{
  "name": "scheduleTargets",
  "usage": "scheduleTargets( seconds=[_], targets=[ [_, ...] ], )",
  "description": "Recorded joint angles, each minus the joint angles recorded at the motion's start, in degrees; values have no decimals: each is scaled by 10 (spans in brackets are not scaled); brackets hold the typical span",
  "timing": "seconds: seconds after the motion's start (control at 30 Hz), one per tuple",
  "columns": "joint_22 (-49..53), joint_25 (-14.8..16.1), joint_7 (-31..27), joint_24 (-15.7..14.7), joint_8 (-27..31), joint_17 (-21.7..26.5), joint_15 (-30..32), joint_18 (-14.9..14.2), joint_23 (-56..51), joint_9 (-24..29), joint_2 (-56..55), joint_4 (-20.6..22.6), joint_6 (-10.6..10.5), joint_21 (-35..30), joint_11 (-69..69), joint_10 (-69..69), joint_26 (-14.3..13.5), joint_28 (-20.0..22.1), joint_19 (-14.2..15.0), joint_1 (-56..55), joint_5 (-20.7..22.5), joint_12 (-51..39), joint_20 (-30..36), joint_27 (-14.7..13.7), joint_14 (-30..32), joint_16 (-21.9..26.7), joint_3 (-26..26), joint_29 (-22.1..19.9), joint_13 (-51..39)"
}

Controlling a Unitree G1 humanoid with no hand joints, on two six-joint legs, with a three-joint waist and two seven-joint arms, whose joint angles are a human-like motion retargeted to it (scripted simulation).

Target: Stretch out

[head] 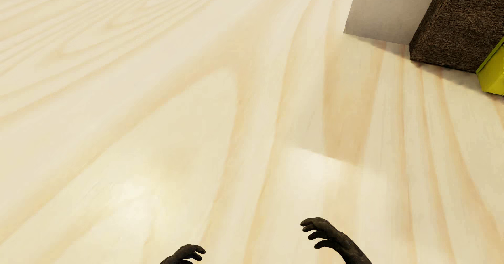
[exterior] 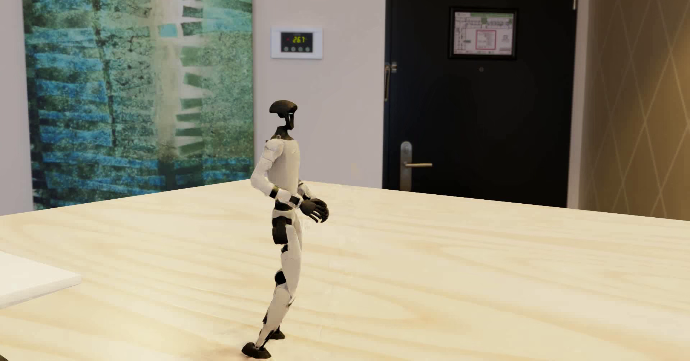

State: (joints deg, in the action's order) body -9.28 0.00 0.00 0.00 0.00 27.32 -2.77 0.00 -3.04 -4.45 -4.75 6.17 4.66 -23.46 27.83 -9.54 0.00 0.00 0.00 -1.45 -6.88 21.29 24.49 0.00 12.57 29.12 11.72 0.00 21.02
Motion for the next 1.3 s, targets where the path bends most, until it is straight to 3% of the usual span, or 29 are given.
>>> scheduleTargets(
  seconds=[0.07, 0.13, 0.17, 0.2, 0.27, 0.37, 0.43, 0.5, 0.53, 0.67, 0.9, 1.13, 1.23, 1.3],
  targets=[
    [-85, 0, 0, 0, 0, -4, 11, 0, -68, -11, 3, 2, 5, 45, -8, 3, 0, 0, 0, 1, -1, 6, -1, 0, 4, -17, 15, 0, 8],
    [-165, 0, 0, 0, 0, 18, 11, 0, -110, -18, 10, 3, 10, 77, 3, 6, 0, 0, 0, 3, 1, 1, 10, 0, 12, -26, 0, 0, -57],
    [-191, 0, 0, 0, 0, 36, 175, 0, -113, -19, 15, 3, 13, 88, -150, 5, 0, 0, 0, 3, 3, -3, 20, 0, 14, -27, -19, 0, -119],
    [-217, 0, 0, 0, 0, 58, 276, 0, -102, -20, 22, 3, 17, 96, -154, 6, 0, 0, 0, 4, 5, -11, 32, 0, 17, -25, -42, 0, -190],
    [-271, 0, 0, 0, 0, 115, 246, 0, -27, -17, 40, 2, 33, 64, -166, 7, 0, 0, 0, 6, 8, -38, 67, 0, 9, -11, -91, 0, -361],
    [-344, 0, 0, 0, 0, 185, 264, 0, 189, -7, 67, 3, 69, -74, -186, 1, 0, 0, 0, 5, 12, -85, 115, 0, -23, 22, -157, 0, -638],
    [-374, 0, 0, 0, 0, 208, 286, 0, 408, 5, 87, 6, 97, -225, -200, -1, 0, 0, 0, 4, 16, -115, 150, 0, -38, 52, -209, 0, -804],
    [-401, 0, 0, 0, 0, 216, 328, 0, 626, 15, 101, 5, 120, -378, -243, -3, 0, 0, 0, 0, 22, -146, 184, 0, -51, 76, -269, 0, -907],
    [-410, 0, 0, 0, 0, 221, 328, 0, 706, 20, 108, 6, 127, -398, -57, -6, 0, 0, 0, -2, 25, -155, 192, 0, -60, 83, -295, 0, -934],
    [-438, 0, 0, 0, 0, 253, 328, 0, 846, 25, 121, 8, 138, -398, -59, -26, 0, 0, 0, -15, 35, -142, 171, 0, -89, 95, -338, 0, -965],
    [-532, 0, 0, 0, 0, 284, 328, 0, 861, 10, 118, 13, 134, -398, -61, -33, 0, 0, 0, -32, 40, -70, 142, 0, -84, 91, -330, 0, -924],
    [-564, 0, 0, 0, 0, 278, 333, 0, 861, 17, 126, 11, 129, -398, -66, -27, 0, 0, 0, -22, 43, -61, 133, 0, -79, 100, -334, 0, -929],
    [-551, 0, 0, 0, 0, 275, 248, 0, 859, 19, 128, 10, 130, -398, -69, -24, 0, 0, 0, -21, 45, -71, 113, 0, -77, 104, -336, 0, -936],
    [-540, 0, 0, 0, 0, 274, 265, 0, 857, 20, 125, 9, 129, -398, -67, -24, 0, 0, 0, -22, 44, -82, 101, 0, -77, 104, -341, 0, -937]
  ],
)
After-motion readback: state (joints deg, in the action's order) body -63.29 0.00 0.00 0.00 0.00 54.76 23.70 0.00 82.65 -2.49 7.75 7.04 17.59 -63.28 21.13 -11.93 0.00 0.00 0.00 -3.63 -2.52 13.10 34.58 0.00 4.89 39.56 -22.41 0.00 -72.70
